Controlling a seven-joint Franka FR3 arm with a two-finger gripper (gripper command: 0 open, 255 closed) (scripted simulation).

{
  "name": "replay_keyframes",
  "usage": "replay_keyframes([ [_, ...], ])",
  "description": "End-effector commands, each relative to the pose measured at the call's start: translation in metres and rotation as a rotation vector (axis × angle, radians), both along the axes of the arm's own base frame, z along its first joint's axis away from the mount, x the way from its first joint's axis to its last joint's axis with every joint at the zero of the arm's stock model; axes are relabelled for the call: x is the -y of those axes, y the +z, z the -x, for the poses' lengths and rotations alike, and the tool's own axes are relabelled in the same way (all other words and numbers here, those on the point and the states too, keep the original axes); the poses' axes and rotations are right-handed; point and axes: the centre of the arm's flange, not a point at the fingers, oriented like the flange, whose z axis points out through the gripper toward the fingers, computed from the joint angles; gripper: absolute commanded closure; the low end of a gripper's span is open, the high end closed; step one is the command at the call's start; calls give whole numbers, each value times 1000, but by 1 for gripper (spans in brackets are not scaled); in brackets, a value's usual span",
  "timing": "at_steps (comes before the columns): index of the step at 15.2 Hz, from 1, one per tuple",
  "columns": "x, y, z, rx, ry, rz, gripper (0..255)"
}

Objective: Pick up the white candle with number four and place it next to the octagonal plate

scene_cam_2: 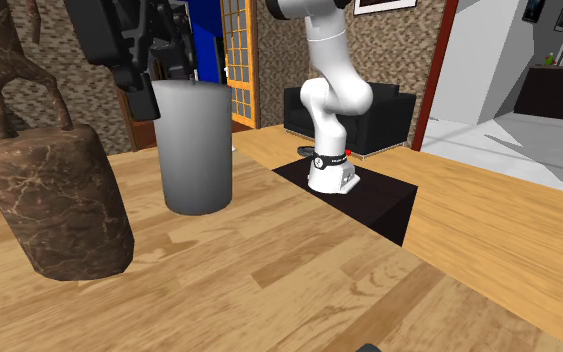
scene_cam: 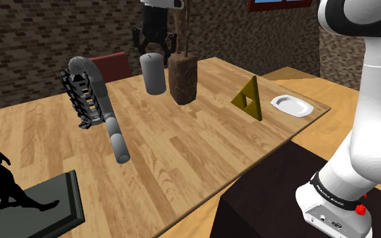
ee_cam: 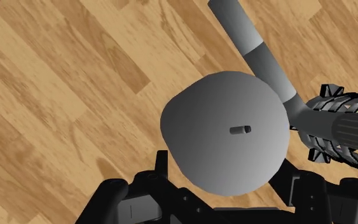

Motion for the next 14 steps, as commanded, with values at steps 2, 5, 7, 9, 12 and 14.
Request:
replay_keyframes([
  [2,30,3,14,1,0,0,255],
  [5,65,3,32,1,0,0,255],
  [7,89,3,44,1,0,0,255],
  [9,112,3,56,1,0,0,255],
  [12,148,3,74,1,0,0,255],
  [14,171,3,86,1,0,0,255],
])
